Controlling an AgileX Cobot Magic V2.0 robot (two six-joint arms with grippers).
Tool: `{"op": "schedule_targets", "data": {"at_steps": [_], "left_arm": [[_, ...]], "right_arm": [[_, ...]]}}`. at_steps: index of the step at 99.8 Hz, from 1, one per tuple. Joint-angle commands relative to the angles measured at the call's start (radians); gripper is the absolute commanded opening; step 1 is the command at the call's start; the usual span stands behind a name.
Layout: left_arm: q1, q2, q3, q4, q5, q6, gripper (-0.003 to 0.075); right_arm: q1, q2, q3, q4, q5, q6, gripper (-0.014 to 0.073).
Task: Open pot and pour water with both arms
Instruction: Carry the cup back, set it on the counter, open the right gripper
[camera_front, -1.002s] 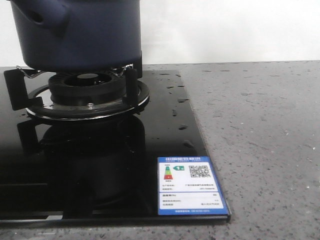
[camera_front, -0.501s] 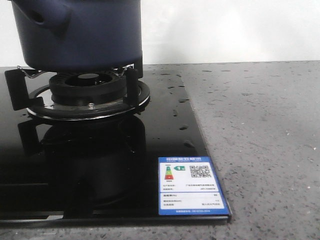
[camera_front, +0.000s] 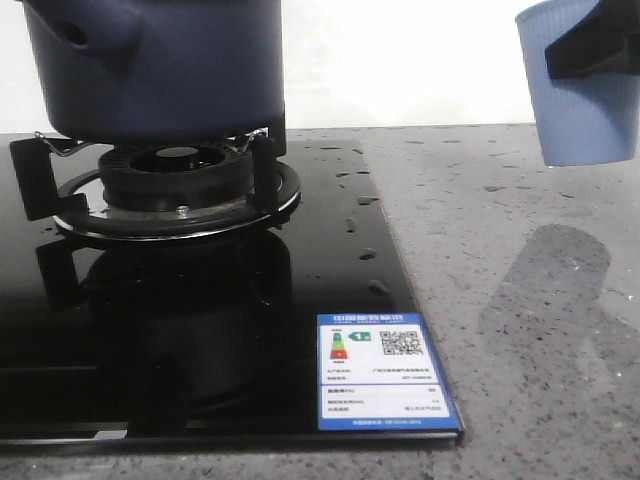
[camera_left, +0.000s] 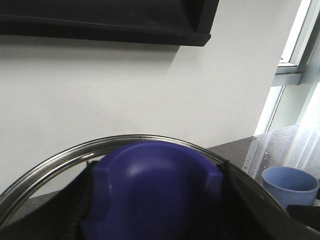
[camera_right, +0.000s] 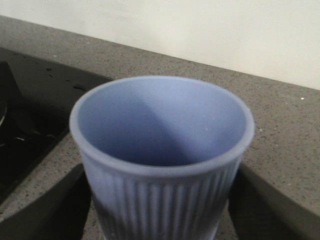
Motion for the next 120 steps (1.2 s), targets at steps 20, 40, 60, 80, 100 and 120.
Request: {"op": "schedule_targets", "data": {"at_steps": [20,40,60,80,100,120], "left_arm": [[-0.007,-0.011,-0.035,-0.055,0.005,-0.003,0.0211],[-0.007,-0.011,-0.035,-0.055,0.009,-0.003,0.0211],[-0.007,-0.011,-0.035,-0.055,0.031,-0.003,0.0211],[-0.007,-0.011,-0.035,-0.055,0.038,-0.003,0.0211],[-0.007,-0.011,-0.035,-0.055,0.051,-0.001,0.0211],[-0.009,-0.003,-0.035,-0.122,0.05,0.1,0.0211]], "right_arm": [[-0.014,0.02,-0.022,0.042,-0.076,0.002,0.0286],[-0.014,0.029,-0.022,0.034,-0.079,0.002,0.0289],[-0.014,0.029,-0.022,0.025,-0.084,0.002,0.0451],[-0.014,0.029,-0.022,0.019,-0.117,0.002,0.0653],[-0.014,-0.031,-0.022,0.019,-0.135,0.002,0.0653],[-0.014,-0.163,-0.022,-0.016,-0.124,0.002,0.0653]]}}
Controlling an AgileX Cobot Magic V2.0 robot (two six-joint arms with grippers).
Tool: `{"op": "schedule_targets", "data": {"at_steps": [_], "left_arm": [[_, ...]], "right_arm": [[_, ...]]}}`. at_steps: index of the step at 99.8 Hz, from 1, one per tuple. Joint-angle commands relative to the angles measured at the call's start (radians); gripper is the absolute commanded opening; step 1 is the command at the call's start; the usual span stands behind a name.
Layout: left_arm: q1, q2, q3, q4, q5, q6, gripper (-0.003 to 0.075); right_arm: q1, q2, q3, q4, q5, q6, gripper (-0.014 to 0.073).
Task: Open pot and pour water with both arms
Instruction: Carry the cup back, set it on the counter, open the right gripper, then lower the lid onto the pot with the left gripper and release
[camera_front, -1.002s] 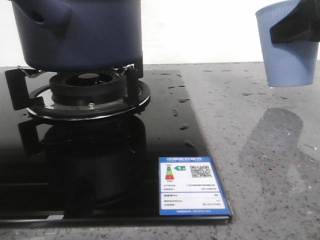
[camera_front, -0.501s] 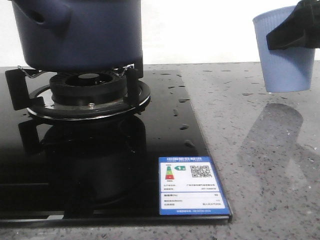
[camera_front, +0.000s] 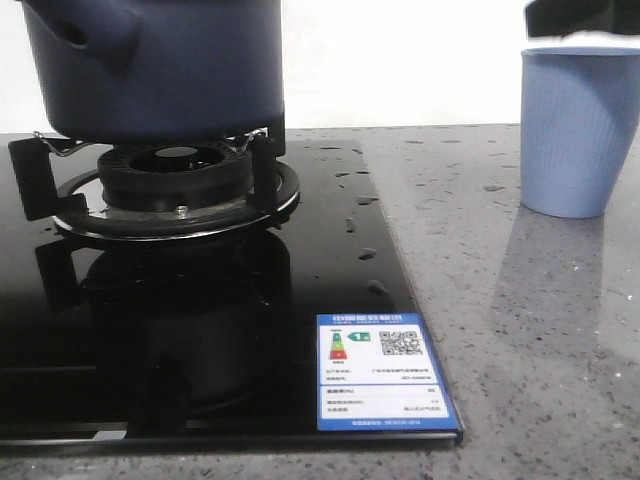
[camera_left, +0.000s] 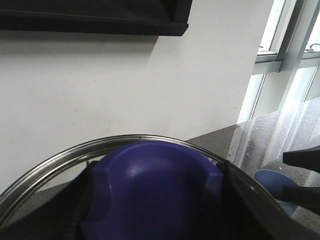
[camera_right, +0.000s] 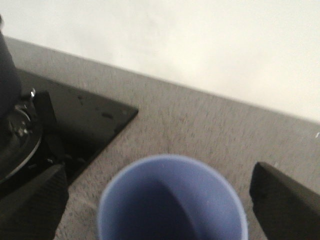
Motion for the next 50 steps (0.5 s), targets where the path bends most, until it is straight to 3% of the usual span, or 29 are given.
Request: {"op": "schedule_targets", "data": {"at_steps": [1,23,33,40,50], "left_arm": [[-0.009,-0.002,-0.035,-0.117,-0.021,0.068,0.0211],[-0.063,0.095,-0.054,-0.2,-0.031,0.209,0.0211],[-0.078,0.152,-0.078,-0.2,-0.035,0.22,0.0211],[-0.087,0.194,-0.099,-0.2,-0.035,0.22,0.0211],[-0.087,0.252,-0.128,-0.196,-0.021,0.22,0.0211]], "right_arm": [[-0.007,-0.086,-0.024,0.004,-0.04,0.002,0.0653],[-0.007,-0.234,-0.024,0.004,-0.042,0.036,0.0648],[-0.003,-0.304,-0.024,0.004,-0.042,0.056,0.0563],[-0.003,-0.35,-0.024,0.004,-0.042,0.088,0.0403],[-0.003,-0.407,-0.024,-0.001,-0.062,0.12,0.0018]]}}
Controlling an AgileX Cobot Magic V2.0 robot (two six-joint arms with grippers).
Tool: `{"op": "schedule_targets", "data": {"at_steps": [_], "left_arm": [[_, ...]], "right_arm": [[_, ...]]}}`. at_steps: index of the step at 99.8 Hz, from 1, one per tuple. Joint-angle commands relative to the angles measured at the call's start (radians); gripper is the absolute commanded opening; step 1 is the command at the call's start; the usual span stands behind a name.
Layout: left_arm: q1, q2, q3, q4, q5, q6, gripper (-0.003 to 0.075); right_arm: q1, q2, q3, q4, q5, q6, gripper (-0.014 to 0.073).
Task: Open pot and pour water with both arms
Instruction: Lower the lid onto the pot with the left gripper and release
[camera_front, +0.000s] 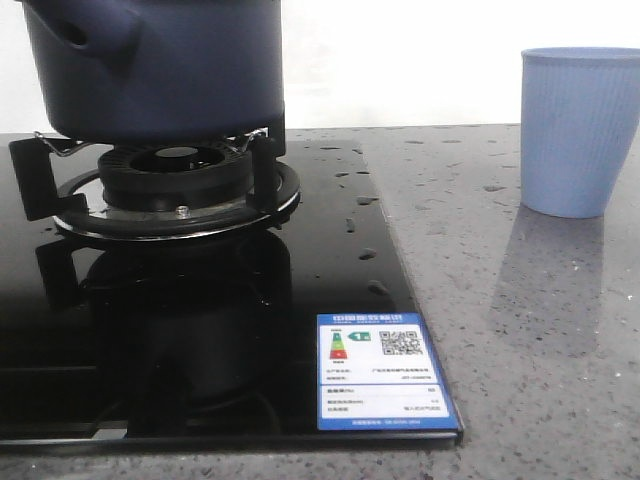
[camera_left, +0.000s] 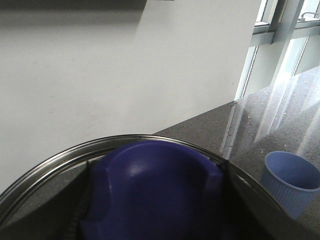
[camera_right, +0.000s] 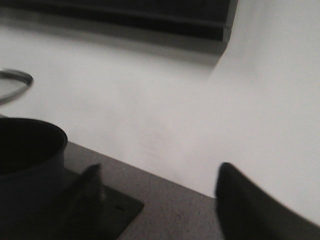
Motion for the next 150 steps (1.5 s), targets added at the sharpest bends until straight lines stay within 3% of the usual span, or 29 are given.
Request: {"op": "schedule_targets", "data": {"at_steps": [1,3,62,69,84,89,96,104,114,122,135,141,142,150], "left_arm": [[-0.01,0.026,-0.064,-0.057,0.003,0.004,0.0211],[-0.01,0.034,-0.069,-0.055,0.008,0.004,0.0211],[-0.01,0.18,-0.072,-0.056,0.061,0.028,0.0225],[-0.01,0.18,-0.072,-0.05,0.061,0.03,0.0307],[-0.01,0.177,-0.078,-0.053,0.058,0.03,0.0635],[-0.007,0.165,-0.086,-0.05,0.065,0.03,0.0686],[-0.005,0.129,-0.09,-0.052,0.054,0.028,0.0689],[-0.005,0.06,-0.09,-0.048,0.008,0.026,0.0647],[-0.005,-0.047,-0.08,-0.024,-0.092,-0.023,0.0503],[-0.005,-0.144,-0.051,0.012,-0.188,-0.074,0.0305],[-0.005,-0.326,0.058,0.062,-0.242,-0.086,-0.0025],[-0.005,-0.403,0.136,0.084,-0.242,-0.086,-0.002],[-0.005,-0.492,0.226,0.088,-0.242,-0.086,-0.002],[-0.005,-0.585,0.329,0.088,-0.24,-0.091,-0.002]], "right_arm": [[-0.003,-0.056,-0.024,0.017,-0.052,0.03,-0.0007],[-0.003,-0.066,-0.024,0.015,-0.055,0.03,-0.0081],[-0.003,-0.101,-0.024,-0.046,-0.049,0.036,-0.0066],[-0.003,-0.101,-0.024,-0.046,-0.049,0.036,-0.0066],[-0.003,-0.101,-0.024,-0.048,-0.034,0.036,-0.0066],[-0.003,-0.099,-0.024,-0.05,-0.027,0.036,-0.0066],[-0.003,-0.099,-0.024,-0.056,-0.026,0.036,-0.0066],[-0.003,-0.099,-0.024,-0.081,-0.027,0.036,-0.0066],[0.023,-0.101,-0.024,-0.11,-0.038,0.036,-0.0066],[0.055,-0.117,-0.02,-0.156,-0.059,0.058,-0.0066],[0.1,-0.187,0.014,-0.307,-0.038,0.227,-0.0065],[0.11,-0.232,0.052,-0.378,-0.022,0.284,-0.0057],[0.118,-0.291,0.092,-0.445,0.002,0.344,-0.0044],[0.124,-0.366,0.15,-0.476,0.032,0.401,-0.0045]]}}
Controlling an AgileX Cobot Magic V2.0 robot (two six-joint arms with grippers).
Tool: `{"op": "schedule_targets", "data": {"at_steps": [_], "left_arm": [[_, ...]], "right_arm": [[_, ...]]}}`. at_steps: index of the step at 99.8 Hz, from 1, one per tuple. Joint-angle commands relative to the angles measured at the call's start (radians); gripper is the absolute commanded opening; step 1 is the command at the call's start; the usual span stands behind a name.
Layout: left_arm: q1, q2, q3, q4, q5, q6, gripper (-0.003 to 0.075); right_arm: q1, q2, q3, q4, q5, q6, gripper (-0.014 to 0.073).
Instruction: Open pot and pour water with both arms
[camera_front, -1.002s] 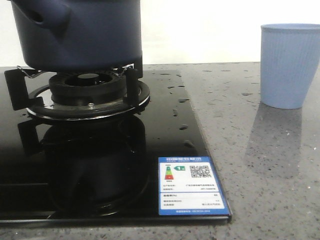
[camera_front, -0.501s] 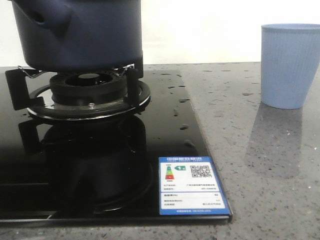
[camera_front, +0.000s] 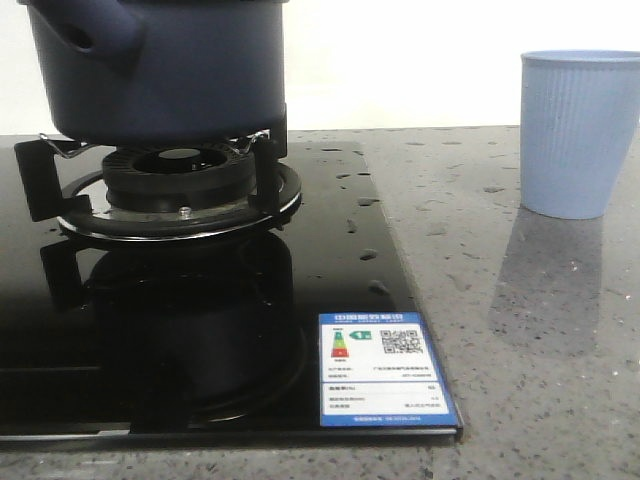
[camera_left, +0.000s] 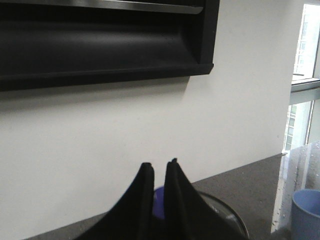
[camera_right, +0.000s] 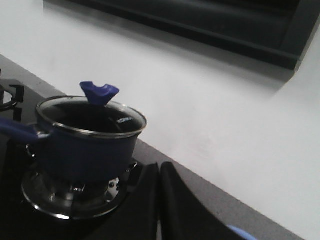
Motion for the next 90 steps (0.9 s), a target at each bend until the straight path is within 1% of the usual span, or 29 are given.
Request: {"op": "schedule_targets", "data": {"at_steps": [1,21,30,40,57,90], "left_arm": [[-0.004,-0.102,0.083,-0.011,-0.016,-0.017,-0.002],[-0.004,-0.355,0.34,-0.011,-0.012,-0.03,-0.002],[-0.004,-0.45,0.416,-0.011,-0.012,-0.03,-0.002],[-0.004,-0.532,0.484,-0.02,-0.006,-0.03,-0.002],[-0.004,-0.604,0.533,-0.027,-0.002,-0.03,-0.002],[-0.004,-0.604,0.541,-0.042,0.0,-0.03,-0.002]], "right_arm": [[0.007,-0.079,0.042,-0.036,0.054,0.086,-0.0045],[0.007,-0.287,0.173,-0.036,0.031,0.088,-0.0046],[0.007,-0.351,0.207,-0.036,0.018,0.088,-0.0046],[0.007,-0.4,0.221,-0.036,-0.028,0.088,-0.0046],[0.007,-0.408,0.221,-0.037,-0.11,0.088,-0.0046],[0.007,-0.408,0.221,-0.037,-0.113,0.088,-0.0046]]}}
